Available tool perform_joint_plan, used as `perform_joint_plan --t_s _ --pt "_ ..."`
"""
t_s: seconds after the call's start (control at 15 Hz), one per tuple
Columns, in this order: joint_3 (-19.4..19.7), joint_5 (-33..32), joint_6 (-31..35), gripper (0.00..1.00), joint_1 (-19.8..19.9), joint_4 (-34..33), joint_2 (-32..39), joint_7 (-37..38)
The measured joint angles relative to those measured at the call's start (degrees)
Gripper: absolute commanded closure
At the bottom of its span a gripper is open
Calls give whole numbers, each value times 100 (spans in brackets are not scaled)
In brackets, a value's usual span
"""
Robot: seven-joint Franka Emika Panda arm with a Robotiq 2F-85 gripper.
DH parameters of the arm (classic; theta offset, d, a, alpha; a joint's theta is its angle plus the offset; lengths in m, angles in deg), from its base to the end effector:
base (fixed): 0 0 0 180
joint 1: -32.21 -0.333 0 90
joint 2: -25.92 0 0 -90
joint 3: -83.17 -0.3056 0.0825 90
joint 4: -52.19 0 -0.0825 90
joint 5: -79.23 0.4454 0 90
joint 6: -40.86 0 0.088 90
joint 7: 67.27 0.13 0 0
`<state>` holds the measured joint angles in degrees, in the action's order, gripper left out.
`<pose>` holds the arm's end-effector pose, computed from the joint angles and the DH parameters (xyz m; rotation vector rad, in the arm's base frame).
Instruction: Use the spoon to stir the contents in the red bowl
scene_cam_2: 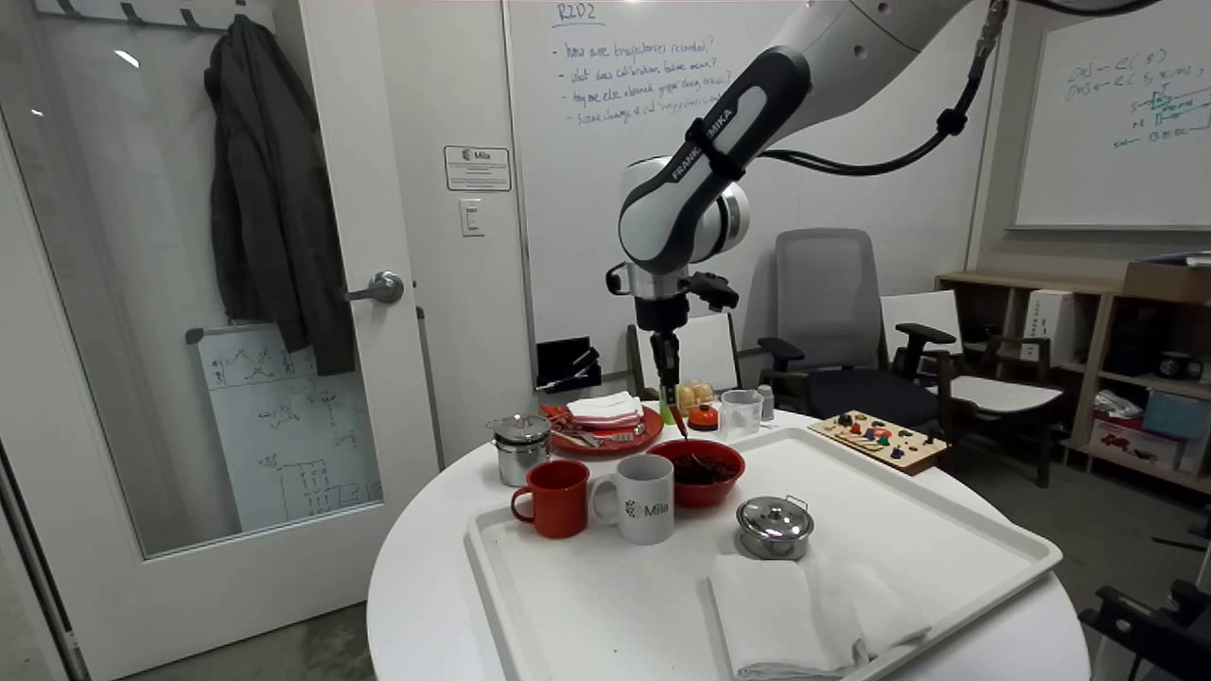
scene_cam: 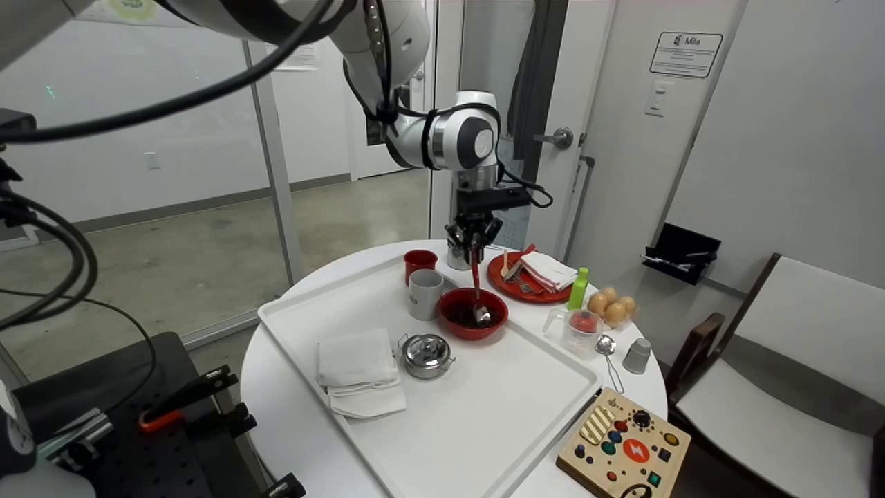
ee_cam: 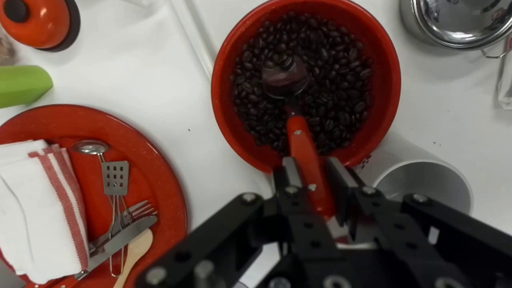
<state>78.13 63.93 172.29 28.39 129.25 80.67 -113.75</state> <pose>0.7664 0.0985 0.0783 2.5698 1.5863 -0.0635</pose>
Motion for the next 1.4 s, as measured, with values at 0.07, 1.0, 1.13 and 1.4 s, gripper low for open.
perform_joint_plan --t_s 0.07,1.0,1.13,1.4 --pt "0 0 -31 86 -3 -98 66 -19" --pt "-54 0 -306 86 -256 -1030 633 -299" --pt "-74 0 -322 86 -290 -1023 656 -301" --pt "-103 0 -337 86 -309 -976 675 -301"
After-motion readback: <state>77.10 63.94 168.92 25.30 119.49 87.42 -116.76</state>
